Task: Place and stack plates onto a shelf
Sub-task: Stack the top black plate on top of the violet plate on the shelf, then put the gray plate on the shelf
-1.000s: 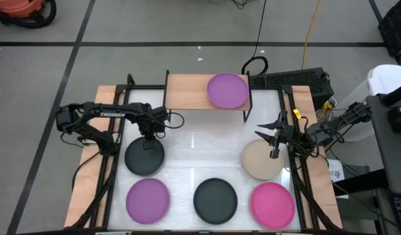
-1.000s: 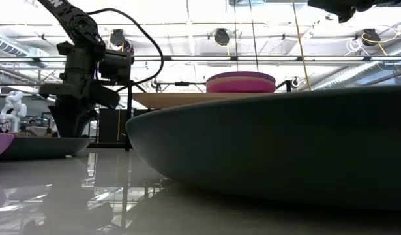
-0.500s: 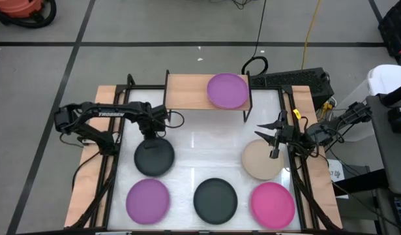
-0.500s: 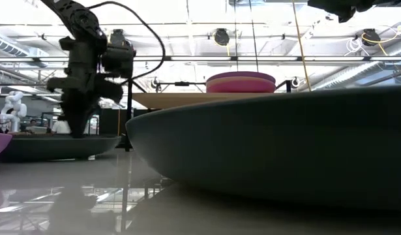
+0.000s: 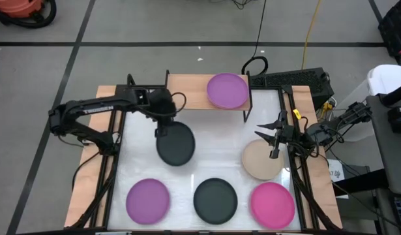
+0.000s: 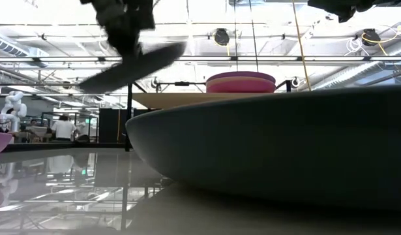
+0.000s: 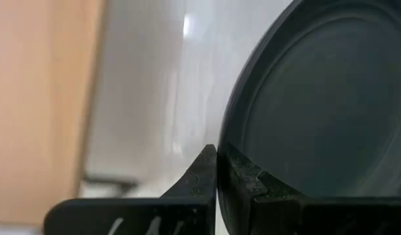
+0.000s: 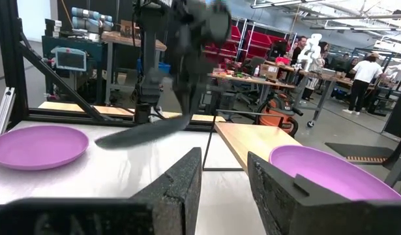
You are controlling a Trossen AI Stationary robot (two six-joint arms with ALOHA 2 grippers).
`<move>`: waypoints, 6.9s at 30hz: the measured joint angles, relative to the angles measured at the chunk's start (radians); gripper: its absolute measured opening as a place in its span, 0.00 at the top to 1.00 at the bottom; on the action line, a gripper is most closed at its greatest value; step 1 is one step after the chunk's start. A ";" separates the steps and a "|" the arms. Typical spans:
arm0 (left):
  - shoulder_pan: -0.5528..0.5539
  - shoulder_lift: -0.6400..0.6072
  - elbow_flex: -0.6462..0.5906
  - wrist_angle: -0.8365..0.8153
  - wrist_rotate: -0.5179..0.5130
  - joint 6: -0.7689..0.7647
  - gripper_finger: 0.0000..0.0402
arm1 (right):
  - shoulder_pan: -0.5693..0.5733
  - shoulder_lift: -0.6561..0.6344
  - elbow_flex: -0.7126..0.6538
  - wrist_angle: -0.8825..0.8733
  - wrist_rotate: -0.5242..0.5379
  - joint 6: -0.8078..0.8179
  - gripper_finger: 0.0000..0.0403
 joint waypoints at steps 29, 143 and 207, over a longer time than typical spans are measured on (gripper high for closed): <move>0.264 0.612 0.907 0.245 0.136 -0.253 0.98 | 0.000 0.000 0.000 0.023 0.000 -0.007 0.73; -0.245 -0.313 -0.715 1.639 -0.227 -0.320 0.74 | 0.020 0.842 0.204 -0.503 -0.493 0.801 0.73; -0.245 -0.352 -0.714 1.644 -0.226 -0.321 0.74 | 0.002 0.655 0.250 -0.243 -0.446 0.498 1.00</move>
